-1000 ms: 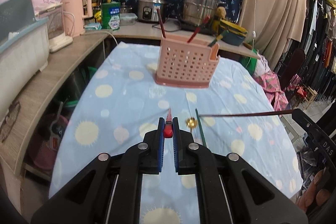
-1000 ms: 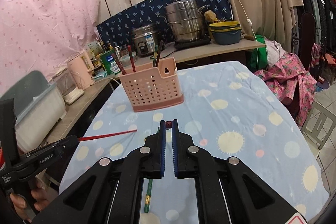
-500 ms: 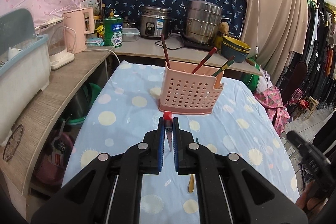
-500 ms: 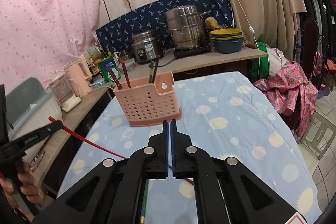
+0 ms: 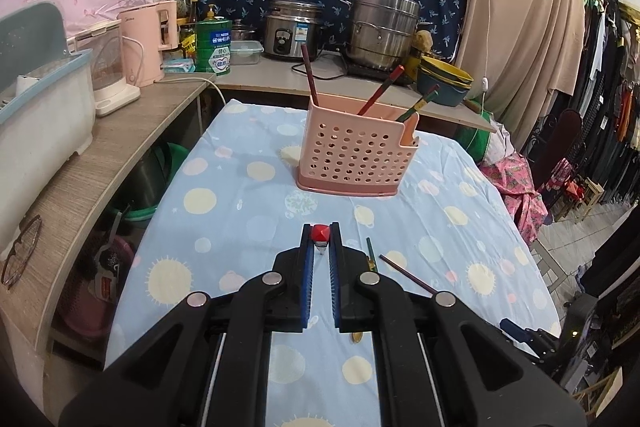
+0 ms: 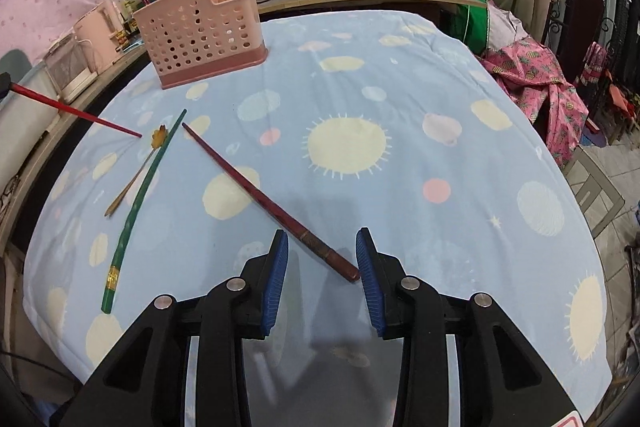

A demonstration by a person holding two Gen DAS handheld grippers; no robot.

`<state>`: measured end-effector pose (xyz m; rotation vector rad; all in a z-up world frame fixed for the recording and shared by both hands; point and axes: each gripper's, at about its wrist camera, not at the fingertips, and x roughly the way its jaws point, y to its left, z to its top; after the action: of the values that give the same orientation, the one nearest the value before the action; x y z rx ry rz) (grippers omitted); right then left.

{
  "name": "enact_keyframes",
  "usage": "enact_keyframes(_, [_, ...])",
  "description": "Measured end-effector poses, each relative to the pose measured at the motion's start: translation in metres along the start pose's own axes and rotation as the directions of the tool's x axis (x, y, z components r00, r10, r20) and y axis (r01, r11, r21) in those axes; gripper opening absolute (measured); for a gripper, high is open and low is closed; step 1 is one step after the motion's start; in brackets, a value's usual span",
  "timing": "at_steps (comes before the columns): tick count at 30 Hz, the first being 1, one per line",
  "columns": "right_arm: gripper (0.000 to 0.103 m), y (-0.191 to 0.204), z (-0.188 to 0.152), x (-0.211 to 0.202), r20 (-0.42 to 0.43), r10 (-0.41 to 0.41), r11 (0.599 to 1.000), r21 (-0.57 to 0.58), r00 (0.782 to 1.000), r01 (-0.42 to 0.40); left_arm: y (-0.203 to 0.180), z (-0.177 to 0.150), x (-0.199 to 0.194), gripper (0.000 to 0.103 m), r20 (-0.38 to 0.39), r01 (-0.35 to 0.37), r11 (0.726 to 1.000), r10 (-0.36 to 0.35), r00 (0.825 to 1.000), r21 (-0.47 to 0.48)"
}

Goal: Organize utensils

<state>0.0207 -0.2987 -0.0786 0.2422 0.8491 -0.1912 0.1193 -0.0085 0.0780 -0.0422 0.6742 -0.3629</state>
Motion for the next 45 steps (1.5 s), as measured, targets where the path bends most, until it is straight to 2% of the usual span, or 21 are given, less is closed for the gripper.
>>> enact_keyframes(5, [0.029, 0.006, -0.008, 0.007, -0.008, -0.019, 1.000, -0.018, 1.000, 0.019, -0.003, -0.003, 0.000, 0.007, -0.011, -0.002, 1.000, 0.002, 1.000, 0.009])
enact_keyframes(9, [0.009, 0.014, -0.007, 0.004, -0.031, -0.010, 0.999, -0.031, 0.999, 0.009, -0.003, -0.004, 0.000, 0.007, -0.011, 0.003, 1.000, -0.003, 1.000, 0.003])
enact_keyframes(10, [0.007, 0.017, -0.006, 0.001, -0.032, -0.006, 0.999, -0.033, 0.999, 0.005, -0.003, -0.004, -0.001, 0.007, -0.010, 0.004, 1.000, -0.004, 1.000, 0.003])
enact_keyframes(12, [0.007, 0.023, 0.000, -0.010, -0.009, -0.005, 1.000, -0.029, 1.000, 0.005, -0.003, -0.004, -0.001, 0.007, -0.007, 0.005, 1.000, -0.005, 1.000, 0.006])
enact_keyframes(15, [0.007, 0.036, 0.019, -0.037, 0.057, 0.043, 0.999, -0.019, 0.997, -0.042, -0.002, 0.000, -0.004, 0.007, 0.004, 0.007, 1.000, -0.007, 1.000, 0.011])
enact_keyframes(19, [0.007, 0.056, 0.053, -0.073, 0.161, 0.076, 0.997, -0.037, 0.984, -0.071, -0.001, 0.012, -0.009, 0.007, 0.034, 0.007, 1.000, -0.007, 0.999, 0.017])
enact_keyframes(26, [0.007, 0.083, 0.115, -0.109, 0.280, 0.151, 0.988, -0.053, 0.948, -0.142, -0.003, 0.048, -0.018, 0.007, 0.109, 0.007, 0.999, -0.012, 0.994, 0.038])
enact_keyframes(36, [0.007, 0.117, 0.184, -0.122, 0.394, 0.183, 0.983, -0.105, 0.901, -0.154, -0.008, 0.117, -0.018, 0.007, 0.215, -0.011, 0.999, 0.000, 0.977, 0.049])
enact_keyframes(40, [0.007, 0.121, 0.215, -0.128, 0.463, 0.200, 0.980, -0.089, 0.864, -0.179, -0.013, 0.151, -0.020, 0.007, 0.286, -0.015, 0.999, 0.001, 0.958, 0.048])
enact_keyframes(45, [0.007, 0.122, 0.259, -0.135, 0.561, 0.205, 0.977, -0.065, 0.802, -0.204, -0.020, 0.191, -0.015, 0.007, 0.347, -0.028, 0.998, 0.010, 0.938, 0.048])
